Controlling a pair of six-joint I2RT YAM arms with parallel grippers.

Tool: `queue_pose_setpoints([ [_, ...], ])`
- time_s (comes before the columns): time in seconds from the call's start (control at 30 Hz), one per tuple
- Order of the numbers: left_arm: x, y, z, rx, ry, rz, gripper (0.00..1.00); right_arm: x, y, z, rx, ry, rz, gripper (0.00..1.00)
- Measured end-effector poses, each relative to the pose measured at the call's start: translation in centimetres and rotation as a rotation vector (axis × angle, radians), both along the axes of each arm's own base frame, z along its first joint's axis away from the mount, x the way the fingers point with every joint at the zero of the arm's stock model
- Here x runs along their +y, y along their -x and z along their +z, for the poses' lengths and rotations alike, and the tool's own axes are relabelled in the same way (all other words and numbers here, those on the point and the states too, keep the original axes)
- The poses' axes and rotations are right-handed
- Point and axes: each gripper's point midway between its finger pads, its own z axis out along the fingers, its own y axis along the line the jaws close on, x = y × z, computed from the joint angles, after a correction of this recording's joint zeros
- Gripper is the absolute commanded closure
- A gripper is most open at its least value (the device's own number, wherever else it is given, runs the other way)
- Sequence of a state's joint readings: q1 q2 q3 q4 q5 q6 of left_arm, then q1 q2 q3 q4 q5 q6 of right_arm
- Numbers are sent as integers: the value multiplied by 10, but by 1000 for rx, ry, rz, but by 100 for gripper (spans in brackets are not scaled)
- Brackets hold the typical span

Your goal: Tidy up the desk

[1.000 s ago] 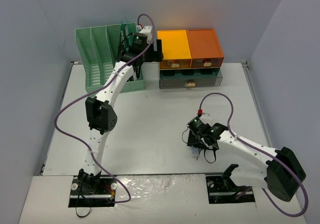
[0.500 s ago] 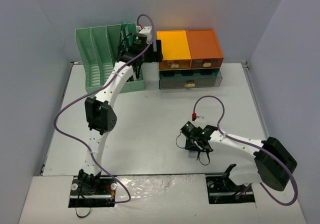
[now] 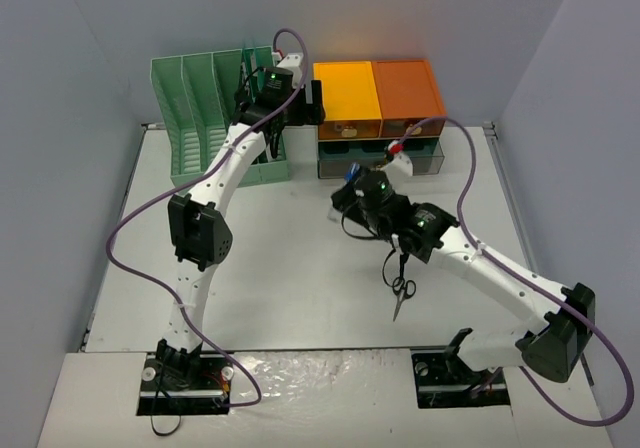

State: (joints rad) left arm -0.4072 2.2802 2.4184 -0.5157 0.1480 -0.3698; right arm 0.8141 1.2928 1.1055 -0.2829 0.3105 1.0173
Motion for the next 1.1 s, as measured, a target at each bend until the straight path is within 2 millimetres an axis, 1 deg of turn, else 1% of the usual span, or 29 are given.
queue_pose_setpoints([
  [0.03,0,0,0,0,0,0,18,9,-15,34,-73,-77,-26,100],
  [0.07,0,1,0,0,0,0,18,14,-29,64,-134,-146,-56,100],
  [0.13,1,1,1,0,0,1,18,17,-55,111,-232,-262,-123,100],
  [0.2,1,1,1,1,-1,1,18,11,-79,131,-278,-330,-197,100],
  [0.27,1,2,2,1,-1,1,18,1,-104,130,-286,-378,-276,100],
  [0.37,2,2,2,2,-3,0,18,-19,-141,108,-257,-442,-402,100],
  [0.43,2,2,2,2,-3,0,18,-33,-160,89,-231,-480,-477,100],
  [0.5,2,2,2,2,-3,0,18,-50,-175,75,-217,-514,-551,100],
  [0.57,2,3,2,2,-3,0,18,-62,-186,70,-217,-551,-606,100],
  [0.6,2,3,2,2,-3,0,18,-67,-191,70,-224,-571,-626,100],
  [0.7,2,3,2,2,-3,0,18,-72,-202,74,-237,-619,-660,100],
  [0.83,1,3,2,2,-3,-1,18,-73,-219,80,-254,-687,-688,100],
  [0.97,1,3,2,2,-4,0,18,-74,-226,74,-246,-718,-713,100],
  [1.1,1,3,2,2,-4,1,18,-79,-229,70,-239,-737,-736,100],
])
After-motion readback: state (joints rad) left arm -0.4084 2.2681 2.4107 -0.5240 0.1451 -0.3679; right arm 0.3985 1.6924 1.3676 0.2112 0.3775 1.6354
